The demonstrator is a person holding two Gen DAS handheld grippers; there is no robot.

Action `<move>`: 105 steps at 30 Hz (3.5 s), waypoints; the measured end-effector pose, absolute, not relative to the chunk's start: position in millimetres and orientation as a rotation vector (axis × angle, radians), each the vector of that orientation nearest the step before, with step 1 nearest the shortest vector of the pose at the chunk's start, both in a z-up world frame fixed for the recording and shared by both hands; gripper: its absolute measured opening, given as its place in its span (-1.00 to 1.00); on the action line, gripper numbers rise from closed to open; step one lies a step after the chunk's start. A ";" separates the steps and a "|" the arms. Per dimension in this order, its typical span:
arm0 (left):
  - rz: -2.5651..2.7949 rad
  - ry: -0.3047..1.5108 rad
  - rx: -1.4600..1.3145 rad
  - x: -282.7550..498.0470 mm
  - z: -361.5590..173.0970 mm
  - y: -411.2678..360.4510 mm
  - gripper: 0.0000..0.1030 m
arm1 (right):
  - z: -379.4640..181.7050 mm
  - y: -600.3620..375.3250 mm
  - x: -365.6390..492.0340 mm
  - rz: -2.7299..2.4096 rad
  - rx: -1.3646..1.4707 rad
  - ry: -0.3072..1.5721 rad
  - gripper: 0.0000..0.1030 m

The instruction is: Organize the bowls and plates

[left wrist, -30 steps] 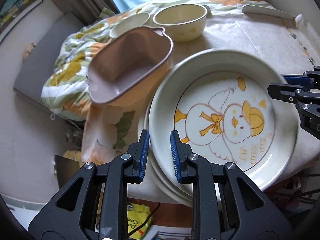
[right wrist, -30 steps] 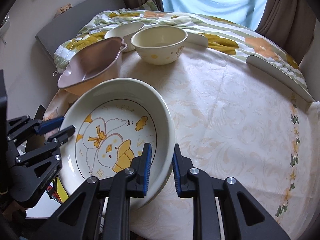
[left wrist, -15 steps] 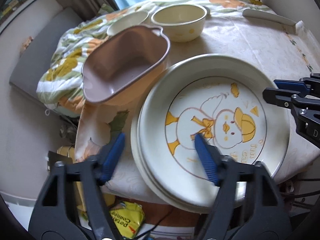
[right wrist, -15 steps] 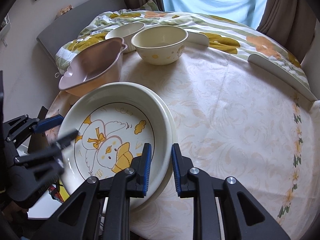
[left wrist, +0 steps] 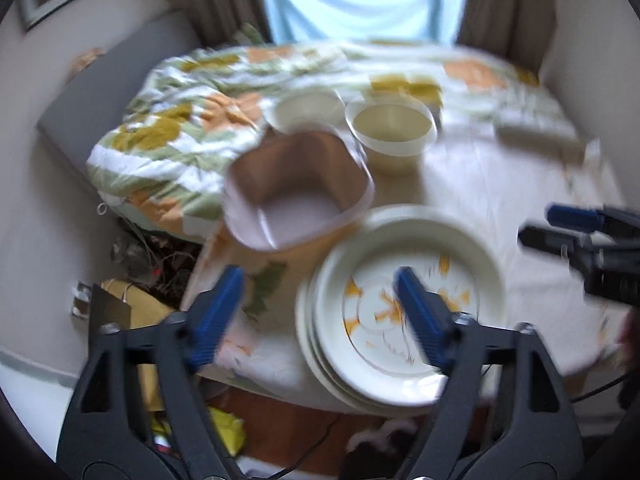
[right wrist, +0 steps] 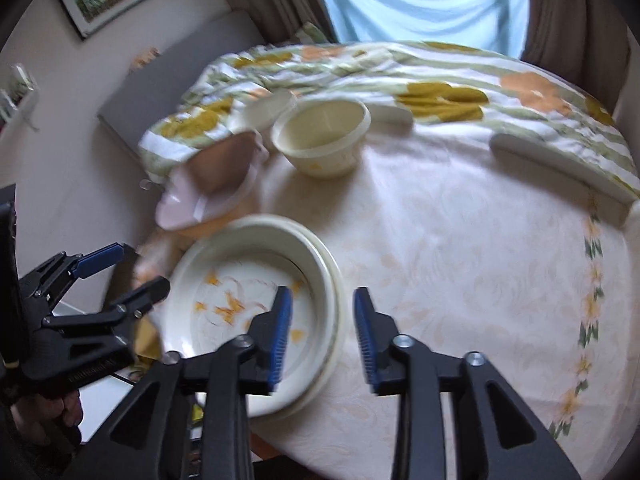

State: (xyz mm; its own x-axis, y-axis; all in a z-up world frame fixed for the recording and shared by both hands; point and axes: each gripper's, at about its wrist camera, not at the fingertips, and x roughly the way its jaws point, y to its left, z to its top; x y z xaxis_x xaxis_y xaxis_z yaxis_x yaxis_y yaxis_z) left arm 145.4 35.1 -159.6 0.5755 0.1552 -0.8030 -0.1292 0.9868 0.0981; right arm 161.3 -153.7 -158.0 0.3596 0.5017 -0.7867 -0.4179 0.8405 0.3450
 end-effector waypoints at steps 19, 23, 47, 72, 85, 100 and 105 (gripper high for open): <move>0.135 1.066 -0.392 216.0 -217.4 164.0 0.75 | -191.1 -35.2 256.2 0.708 0.099 1.218 0.91; 0.075 1.139 -0.410 241.8 -250.3 168.5 0.38 | -217.6 -15.1 271.0 0.711 0.113 1.283 0.46; 0.042 1.189 -0.310 277.3 -276.6 176.1 -0.77 | -237.0 16.1 288.6 0.677 0.024 1.264 -0.74; -0.221 1.043 -0.078 198.3 -146.7 -86.7 -0.77 | -123.7 -229.6 172.7 0.458 0.220 1.056 -0.74; -0.407 1.213 -0.075 202.7 -233.5 -218.5 -0.77 | -194.7 -358.9 146.7 0.214 0.300 1.174 -0.74; -0.394 1.274 -0.001 206.8 -279.4 -251.2 -0.73 | -246.0 -392.8 145.7 0.176 0.367 1.240 -0.74; -0.384 1.265 0.051 210.2 -281.2 -257.7 0.18 | -252.5 -397.8 145.3 0.182 0.405 1.246 -0.74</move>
